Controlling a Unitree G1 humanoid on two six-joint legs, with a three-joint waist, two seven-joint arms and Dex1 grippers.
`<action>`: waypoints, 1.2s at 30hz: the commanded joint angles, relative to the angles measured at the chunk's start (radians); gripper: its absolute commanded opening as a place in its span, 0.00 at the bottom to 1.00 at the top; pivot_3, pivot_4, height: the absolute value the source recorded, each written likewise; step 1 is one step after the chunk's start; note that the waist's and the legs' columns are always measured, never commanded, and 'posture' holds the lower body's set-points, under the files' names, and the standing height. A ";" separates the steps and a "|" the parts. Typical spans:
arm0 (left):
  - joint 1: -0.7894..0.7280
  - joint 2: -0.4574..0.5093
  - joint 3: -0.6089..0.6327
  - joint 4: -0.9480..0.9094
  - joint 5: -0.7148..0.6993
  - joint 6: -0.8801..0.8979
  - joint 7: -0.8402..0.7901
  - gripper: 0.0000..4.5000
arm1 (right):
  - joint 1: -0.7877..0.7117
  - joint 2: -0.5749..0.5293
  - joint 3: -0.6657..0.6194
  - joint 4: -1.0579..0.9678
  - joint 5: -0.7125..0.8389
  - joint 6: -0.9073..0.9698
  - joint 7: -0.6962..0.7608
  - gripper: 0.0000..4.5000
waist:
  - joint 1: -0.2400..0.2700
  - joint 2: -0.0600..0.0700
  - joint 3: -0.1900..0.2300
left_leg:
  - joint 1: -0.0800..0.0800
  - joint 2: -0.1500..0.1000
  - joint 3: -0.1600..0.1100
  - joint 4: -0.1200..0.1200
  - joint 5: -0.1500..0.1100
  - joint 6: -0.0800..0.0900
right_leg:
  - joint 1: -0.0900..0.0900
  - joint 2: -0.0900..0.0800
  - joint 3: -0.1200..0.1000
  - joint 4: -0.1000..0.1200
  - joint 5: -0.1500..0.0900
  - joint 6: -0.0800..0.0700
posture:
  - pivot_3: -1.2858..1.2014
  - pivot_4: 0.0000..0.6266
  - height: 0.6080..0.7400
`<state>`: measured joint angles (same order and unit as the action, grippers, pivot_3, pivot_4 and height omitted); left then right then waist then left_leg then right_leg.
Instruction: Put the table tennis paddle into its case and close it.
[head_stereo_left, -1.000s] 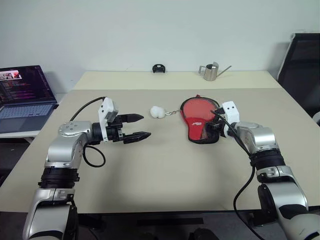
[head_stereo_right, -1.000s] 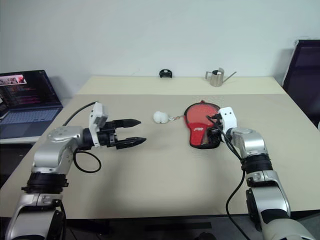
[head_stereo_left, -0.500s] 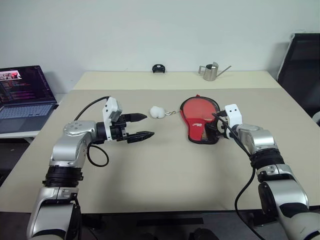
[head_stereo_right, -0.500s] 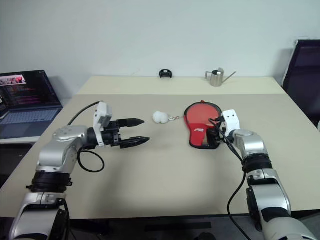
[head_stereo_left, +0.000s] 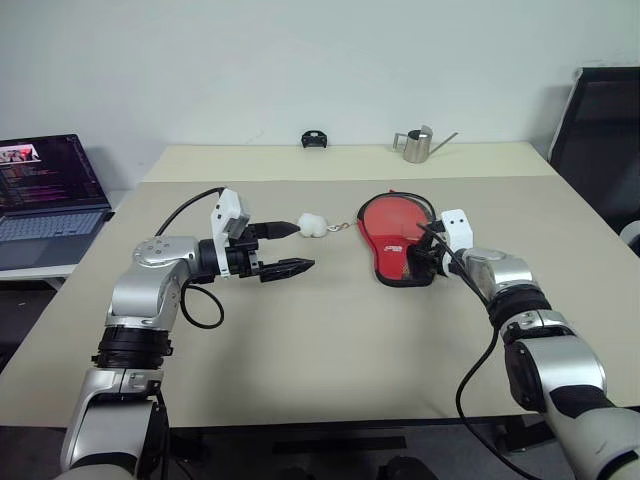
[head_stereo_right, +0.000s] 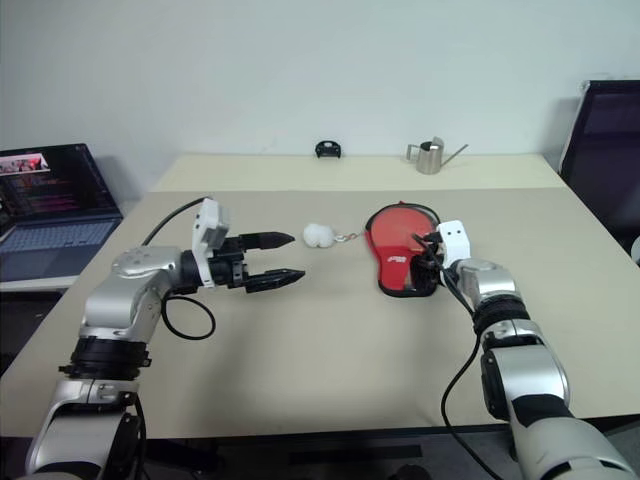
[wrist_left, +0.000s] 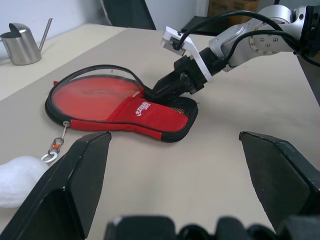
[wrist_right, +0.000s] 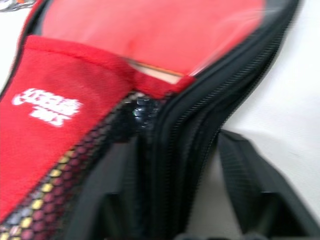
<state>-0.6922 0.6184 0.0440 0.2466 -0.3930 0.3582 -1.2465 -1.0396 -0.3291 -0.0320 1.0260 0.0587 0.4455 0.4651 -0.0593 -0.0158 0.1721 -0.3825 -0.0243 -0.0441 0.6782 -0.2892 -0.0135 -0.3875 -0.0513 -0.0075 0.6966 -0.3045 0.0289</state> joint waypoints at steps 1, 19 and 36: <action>-0.010 0.014 0.014 -0.022 -0.012 -0.015 0.000 1.00 | -0.002 0.014 0.014 0.038 -0.022 0.004 -0.008 0.24 | 0.000 0.000 0.000 | 0.000 0.000 0.000 0.000 0.000 0.000 | 0.000 0.000 0.000 0.000 0.000 0.000 | 0.52 0.24 1.00; 0.110 0.155 0.009 -0.103 -0.044 0.043 -0.124 1.00 | 0.016 0.037 -0.061 -0.169 0.074 0.233 -0.008 0.01 | 0.000 0.000 0.000 | -0.001 0.000 -0.001 -0.001 0.000 0.000 | -0.001 0.000 0.000 -0.001 0.000 -0.001 | 0.52 0.24 1.00; 0.151 0.216 -0.022 -0.186 -0.077 0.074 -0.227 1.00 | 0.370 0.086 -0.028 -1.049 0.227 0.837 -0.042 0.01 | 0.003 0.001 0.000 | -0.008 0.001 -0.003 -0.003 0.000 0.001 | -0.004 0.000 -0.003 -0.007 -0.001 -0.001 | 0.52 0.24 1.00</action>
<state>-0.5469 0.8104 0.0254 0.1043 -0.4583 0.4362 -1.4413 -0.6905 -0.2583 -0.0758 0.0749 0.2401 1.2178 0.4238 -0.0561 -0.0153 0.1724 -0.3905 -0.0235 -0.0474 0.6751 -0.2897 -0.0130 -0.3914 -0.0511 -0.0104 0.6898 -0.3053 0.0276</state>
